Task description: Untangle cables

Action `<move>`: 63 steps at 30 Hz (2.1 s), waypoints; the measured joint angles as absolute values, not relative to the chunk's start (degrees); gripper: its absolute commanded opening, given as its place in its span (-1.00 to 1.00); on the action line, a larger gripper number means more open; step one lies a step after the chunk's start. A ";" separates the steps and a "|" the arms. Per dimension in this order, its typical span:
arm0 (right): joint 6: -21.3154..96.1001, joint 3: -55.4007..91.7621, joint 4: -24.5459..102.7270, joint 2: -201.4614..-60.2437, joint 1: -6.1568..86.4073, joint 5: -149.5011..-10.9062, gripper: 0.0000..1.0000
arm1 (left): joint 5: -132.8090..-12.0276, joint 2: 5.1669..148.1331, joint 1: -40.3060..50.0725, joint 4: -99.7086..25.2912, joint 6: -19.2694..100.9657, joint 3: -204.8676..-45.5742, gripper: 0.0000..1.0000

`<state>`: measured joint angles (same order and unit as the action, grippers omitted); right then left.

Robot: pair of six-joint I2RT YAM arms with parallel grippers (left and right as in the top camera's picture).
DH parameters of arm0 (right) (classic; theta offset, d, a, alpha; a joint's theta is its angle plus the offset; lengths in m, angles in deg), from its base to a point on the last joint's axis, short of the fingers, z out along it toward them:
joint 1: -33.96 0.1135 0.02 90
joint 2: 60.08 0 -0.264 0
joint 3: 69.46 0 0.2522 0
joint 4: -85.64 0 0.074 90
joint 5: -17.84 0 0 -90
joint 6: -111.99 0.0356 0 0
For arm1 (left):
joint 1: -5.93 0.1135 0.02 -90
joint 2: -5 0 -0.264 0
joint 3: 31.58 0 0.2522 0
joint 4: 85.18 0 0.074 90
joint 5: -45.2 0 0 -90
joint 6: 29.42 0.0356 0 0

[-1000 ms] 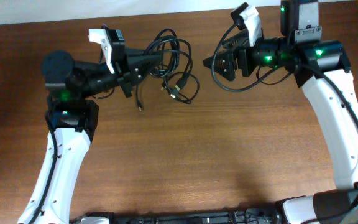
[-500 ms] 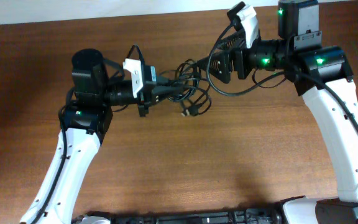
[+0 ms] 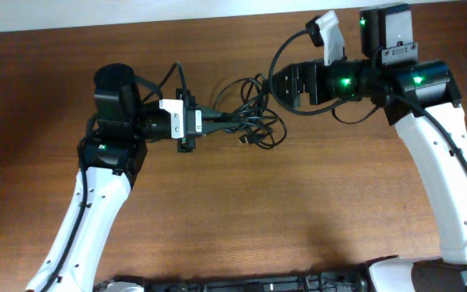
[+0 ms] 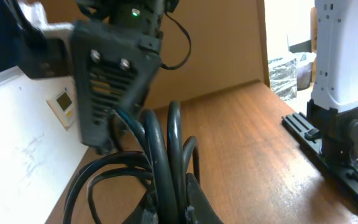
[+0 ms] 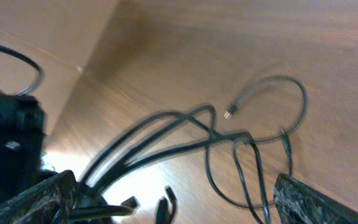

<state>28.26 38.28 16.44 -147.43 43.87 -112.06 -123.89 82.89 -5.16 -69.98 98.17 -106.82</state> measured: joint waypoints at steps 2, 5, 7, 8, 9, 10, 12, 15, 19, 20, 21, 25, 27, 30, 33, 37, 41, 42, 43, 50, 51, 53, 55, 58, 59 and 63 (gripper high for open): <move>26.16 38.28 14.23 -147.43 43.87 -110.95 0.98 | -123.63 82.89 -5.16 -69.92 98.63 -106.82 -1.00; 23.25 38.28 12.37 -147.43 43.92 -110.27 0.98 | -123.21 82.89 -5.16 -69.90 98.87 -106.82 -1.00; 20.74 38.28 11.98 -147.43 44.53 -110.31 0.98 | -123.00 82.89 -5.16 -69.87 99.02 -106.82 -1.00; 19.80 38.28 12.02 -147.43 44.97 -110.36 0.98 | -123.00 82.89 -5.16 -69.61 99.04 -106.82 -1.00; 18.35 38.28 12.11 -147.43 45.40 -110.57 0.98 | -123.00 82.89 -5.14 -68.82 99.15 -106.82 -1.00; 16.78 38.28 12.17 -147.43 45.91 -110.84 0.98 | -122.89 82.85 -5.07 -68.13 99.20 -106.82 -1.00; 13.24 38.28 12.35 -147.43 46.89 -111.64 0.97 | -121.66 82.74 -4.90 -65.98 99.22 -106.82 -1.00; 8.89 38.28 12.48 -147.43 48.14 -113.57 0.97 | -119.19 82.61 -4.88 -64.30 99.22 -106.84 -1.00; 5.55 38.28 12.79 -147.21 50.43 -117.52 0.97 | -115.06 82.61 -4.99 -63.86 99.41 -106.82 -1.00; 5.15 38.28 12.72 -146.91 50.54 -117.96 0.97 | -114.06 82.61 -5.12 -63.86 99.37 -106.82 -1.00; 4.96 38.28 12.72 -146.56 50.52 -118.18 0.97 | -112.22 82.61 -5.29 -63.86 99.04 -106.84 -1.00; 4.30 38.28 12.44 -145.33 50.58 -119.10 0.97 | -105.86 82.61 -5.31 -63.89 96.35 -106.82 -1.00; 3.99 38.28 12.26 -144.76 50.69 -120.30 0.97 | -101.93 82.61 -5.31 -63.89 94.02 -106.82 -1.00; 4.45 38.28 12.87 -144.76 50.78 -120.54 0.97 | -100.55 82.61 -5.29 -63.89 92.59 -106.84 -1.00; 9.70 38.28 15.89 -144.74 50.87 -118.44 0.97 | -101.75 82.61 -5.25 -63.95 91.96 -106.84 -1.00; 21.55 38.28 16.81 -144.74 50.96 -108.21 0.97 | -103.67 82.61 -5.25 -64.13 91.55 -106.84 -1.00; 33.20 38.28 16.83 -144.74 50.96 -97.35 0.97 | -105.51 82.61 -5.25 -64.10 91.35 -106.82 -1.00; 35.40 38.26 16.81 -144.74 50.96 -95.49 0.97 | -105.73 82.61 -5.25 -64.13 91.35 -106.84 -1.00; 37.61 38.28 16.76 -144.74 50.96 -93.37 0.97 | -105.90 82.61 -5.25 -64.13 91.35 -106.84 -1.00; 44.95 38.28 16.41 -144.74 50.96 -89.68 0.97 | -112.09 82.61 -5.27 -69.09 92.99 -106.80 -1.00; 45.15 38.28 16.61 -144.74 50.96 -90.47 0.97 | -112.50 82.61 -5.27 -70.14 93.10 -106.80 -1.00; 45.63 38.26 17.55 -144.74 50.96 -93.11 0.97 | -113.42 82.61 -5.27 -72.67 93.60 -106.80 -1.00; 45.83 38.28 18.60 -144.74 50.96 -95.97 0.97 | -113.90 82.61 -5.27 -73.90 93.82 -106.80 -1.00; 46.05 38.26 19.67 -144.74 50.96 -100.74 0.97 | -114.30 82.61 -5.27 -74.70 93.97 -106.80 -1.00; 46.07 38.28 19.98 -144.74 50.96 -102.49 0.97 | -114.34 82.61 -5.27 -74.79 93.99 -106.80 -1.00; 48.01 38.26 21.46 -144.74 50.96 -107.21 0.97 | -114.51 82.61 -5.27 -76.50 93.99 -106.80 -1.00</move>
<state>48.01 38.26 21.46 -144.74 50.96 -107.21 -114.51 82.61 -5.27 -76.50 93.99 -106.80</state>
